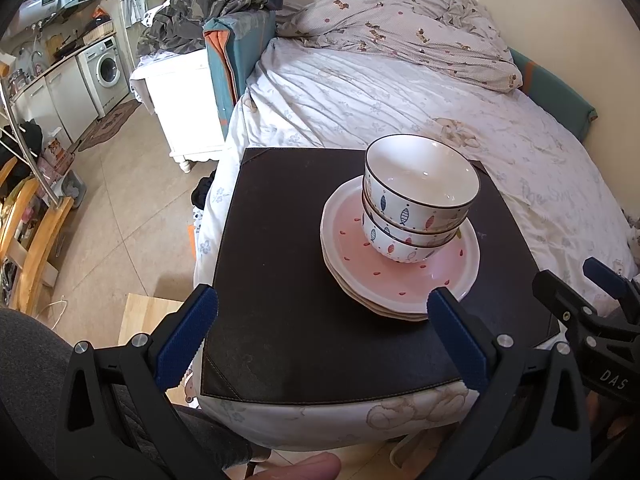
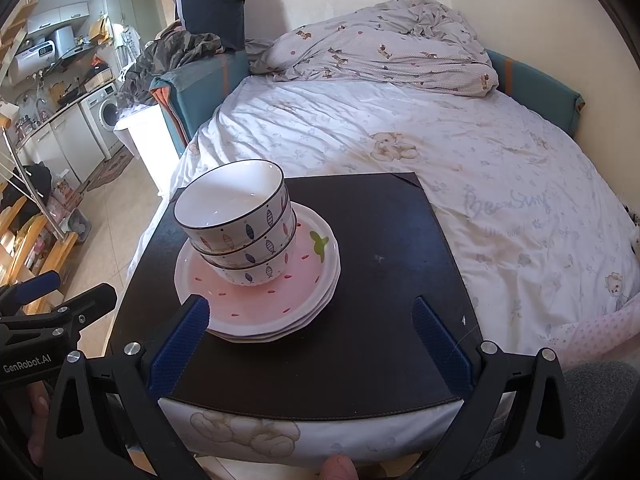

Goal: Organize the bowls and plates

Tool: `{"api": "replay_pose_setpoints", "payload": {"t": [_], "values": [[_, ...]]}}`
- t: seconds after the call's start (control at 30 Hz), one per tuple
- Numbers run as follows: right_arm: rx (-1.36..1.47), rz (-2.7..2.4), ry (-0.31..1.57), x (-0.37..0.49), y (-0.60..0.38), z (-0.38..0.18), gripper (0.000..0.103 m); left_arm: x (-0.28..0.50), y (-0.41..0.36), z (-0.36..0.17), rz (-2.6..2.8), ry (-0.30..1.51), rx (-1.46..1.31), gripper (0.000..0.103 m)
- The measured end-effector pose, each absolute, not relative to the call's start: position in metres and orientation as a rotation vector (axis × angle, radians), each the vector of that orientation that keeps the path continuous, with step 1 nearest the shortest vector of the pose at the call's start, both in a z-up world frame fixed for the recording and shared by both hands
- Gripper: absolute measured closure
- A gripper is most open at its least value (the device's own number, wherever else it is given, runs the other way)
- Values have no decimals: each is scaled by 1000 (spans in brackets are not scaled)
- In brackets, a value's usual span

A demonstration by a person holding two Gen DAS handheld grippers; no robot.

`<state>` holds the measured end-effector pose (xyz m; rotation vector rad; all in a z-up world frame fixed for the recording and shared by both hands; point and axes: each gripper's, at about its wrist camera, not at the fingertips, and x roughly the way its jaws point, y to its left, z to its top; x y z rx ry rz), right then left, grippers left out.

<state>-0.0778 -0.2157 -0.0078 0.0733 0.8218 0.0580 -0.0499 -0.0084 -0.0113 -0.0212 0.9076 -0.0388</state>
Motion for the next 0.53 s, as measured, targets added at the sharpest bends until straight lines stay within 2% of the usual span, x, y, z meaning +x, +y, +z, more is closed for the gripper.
{"api": "replay_pose_setpoints", "payload": {"t": [0.53], "values": [[77, 58, 824, -78, -216, -9, 0, -50, -11, -11, -44, 903, -31, 0]]}}
